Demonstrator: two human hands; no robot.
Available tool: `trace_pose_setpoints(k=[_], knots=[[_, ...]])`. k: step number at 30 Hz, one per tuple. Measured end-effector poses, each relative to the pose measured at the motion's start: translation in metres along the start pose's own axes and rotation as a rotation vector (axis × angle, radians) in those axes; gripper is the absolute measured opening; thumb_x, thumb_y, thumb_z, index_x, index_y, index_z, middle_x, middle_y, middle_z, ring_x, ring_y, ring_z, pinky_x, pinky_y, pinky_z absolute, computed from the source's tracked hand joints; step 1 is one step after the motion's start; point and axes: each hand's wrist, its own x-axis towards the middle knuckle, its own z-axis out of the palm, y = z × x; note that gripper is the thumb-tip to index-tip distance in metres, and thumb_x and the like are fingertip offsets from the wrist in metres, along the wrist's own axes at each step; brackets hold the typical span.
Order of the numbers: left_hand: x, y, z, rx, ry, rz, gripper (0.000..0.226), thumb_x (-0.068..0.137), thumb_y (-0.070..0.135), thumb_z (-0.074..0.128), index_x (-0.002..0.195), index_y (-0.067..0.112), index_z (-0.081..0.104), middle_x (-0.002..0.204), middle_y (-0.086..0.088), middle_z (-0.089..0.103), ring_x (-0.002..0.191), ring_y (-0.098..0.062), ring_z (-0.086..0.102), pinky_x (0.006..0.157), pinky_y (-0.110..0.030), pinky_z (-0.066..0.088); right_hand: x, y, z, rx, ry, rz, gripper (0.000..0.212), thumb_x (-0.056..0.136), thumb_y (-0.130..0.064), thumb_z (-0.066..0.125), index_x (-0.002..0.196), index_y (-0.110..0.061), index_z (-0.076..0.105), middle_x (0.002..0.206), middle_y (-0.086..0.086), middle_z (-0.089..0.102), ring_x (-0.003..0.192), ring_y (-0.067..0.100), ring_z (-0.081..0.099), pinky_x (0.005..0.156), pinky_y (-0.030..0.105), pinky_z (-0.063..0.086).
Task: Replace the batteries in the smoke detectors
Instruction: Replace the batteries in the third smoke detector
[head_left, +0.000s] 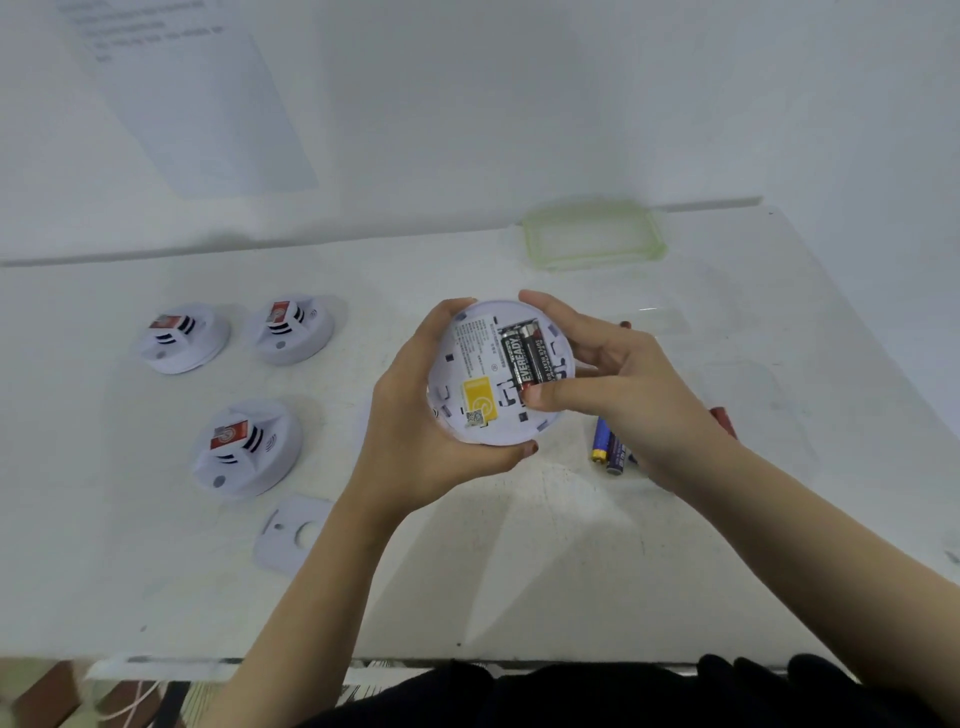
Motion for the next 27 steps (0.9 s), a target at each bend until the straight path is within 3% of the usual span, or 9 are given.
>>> trace_pose_setpoints(k=[3, 6, 9, 12, 16, 19, 21, 24, 27], knots=[[-0.012, -0.006, -0.024, 0.025, 0.002, -0.027, 0.09, 0.051, 0.03, 0.086, 0.129, 0.02, 0.044, 0.118, 0.009, 0.061, 0.11, -0.014, 0.061, 0.085, -0.023, 0.054, 0.001, 0.003, 0.024, 0.03, -0.043, 0.006, 0.065, 0.075, 0.013, 0.066, 0.118, -0.035, 0.058, 0.106, -0.001, 0.07, 0.089, 0.009, 0.067, 0.075, 0.022, 0.054], [-0.026, -0.012, -0.052, 0.063, -0.009, -0.055, 0.095, 0.049, 0.026, 0.09, 0.131, 0.009, 0.045, 0.121, 0.003, 0.061, 0.113, -0.019, 0.06, 0.086, -0.027, 0.054, -0.001, 0.009, 0.055, 0.065, -0.12, 0.003, 0.056, 0.084, 0.005, 0.062, 0.128, -0.029, 0.049, 0.113, -0.002, 0.067, 0.095, 0.004, 0.064, 0.081, 0.022, 0.053], [-0.043, -0.02, -0.083, 0.12, 0.029, -0.085, 0.097, 0.047, 0.037, 0.087, 0.132, 0.019, 0.044, 0.126, 0.018, 0.056, 0.118, -0.004, 0.054, 0.09, -0.014, 0.047, -0.003, 0.018, 0.085, 0.221, -0.051, -0.028, 0.041, 0.092, -0.021, 0.056, 0.132, -0.026, 0.048, 0.122, 0.0, 0.064, 0.114, 0.009, 0.059, 0.094, 0.024, 0.048], [-0.056, -0.032, -0.12, 0.132, 0.114, -0.15, 0.096, 0.046, 0.042, 0.083, 0.131, 0.026, 0.043, 0.128, 0.022, 0.054, 0.118, 0.007, 0.052, 0.09, -0.008, 0.044, -0.005, 0.03, 0.114, 0.194, 0.003, -0.037, 0.034, 0.088, -0.025, 0.049, 0.121, -0.021, 0.058, 0.114, 0.003, 0.068, 0.105, 0.015, 0.064, 0.089, 0.028, 0.051], [-0.067, -0.047, -0.164, 0.111, 0.205, -0.208, 0.093, 0.043, 0.044, 0.083, 0.128, 0.035, 0.043, 0.125, 0.02, 0.056, 0.117, 0.008, 0.052, 0.091, -0.01, 0.045, -0.009, 0.05, 0.148, -0.259, -0.108, -0.067, 0.019, 0.082, -0.026, 0.056, 0.099, -0.03, 0.065, 0.096, -0.017, 0.068, 0.081, 0.0, 0.06, 0.072, 0.015, 0.046], [-0.076, -0.06, -0.188, 0.176, 0.224, -0.212, 0.102, 0.043, 0.048, 0.082, 0.134, 0.027, 0.042, 0.131, 0.014, 0.051, 0.122, 0.006, 0.048, 0.096, -0.014, 0.044, -0.014, 0.071, 0.165, -0.778, -0.272, -0.13, 0.034, 0.081, -0.044, 0.057, 0.112, -0.029, 0.062, 0.112, -0.017, 0.061, 0.095, -0.004, 0.051, 0.08, 0.014, 0.04], [-0.08, -0.067, -0.198, 0.204, 0.22, -0.206, 0.102, 0.042, 0.05, 0.082, 0.134, 0.029, 0.041, 0.131, 0.016, 0.047, 0.124, 0.005, 0.045, 0.098, -0.018, 0.043, -0.016, 0.079, 0.174, -1.039, -0.227, -0.277, 0.048, 0.074, -0.054, 0.056, 0.11, -0.022, 0.065, 0.106, -0.01, 0.065, 0.095, 0.009, 0.057, 0.08, 0.02, 0.044], [-0.084, -0.073, -0.206, 0.175, 0.203, -0.208, 0.102, 0.042, 0.051, 0.082, 0.132, 0.03, 0.04, 0.128, 0.019, 0.048, 0.121, 0.011, 0.044, 0.097, -0.01, 0.041, -0.014, 0.085, 0.183, -1.126, -0.201, -0.347, 0.055, 0.065, -0.053, 0.057, 0.104, -0.016, 0.068, 0.092, -0.005, 0.068, 0.083, 0.019, 0.06, 0.074, 0.028, 0.05], [-0.088, -0.079, -0.214, 0.175, 0.169, -0.193, 0.1, 0.043, 0.051, 0.082, 0.131, 0.032, 0.039, 0.129, 0.018, 0.048, 0.123, 0.006, 0.045, 0.098, -0.012, 0.041, -0.014, 0.085, 0.187, -1.084, -0.151, -0.295, 0.052, 0.065, -0.048, 0.061, 0.109, -0.02, 0.066, 0.095, -0.007, 0.067, 0.088, 0.014, 0.057, 0.078, 0.019, 0.041]])
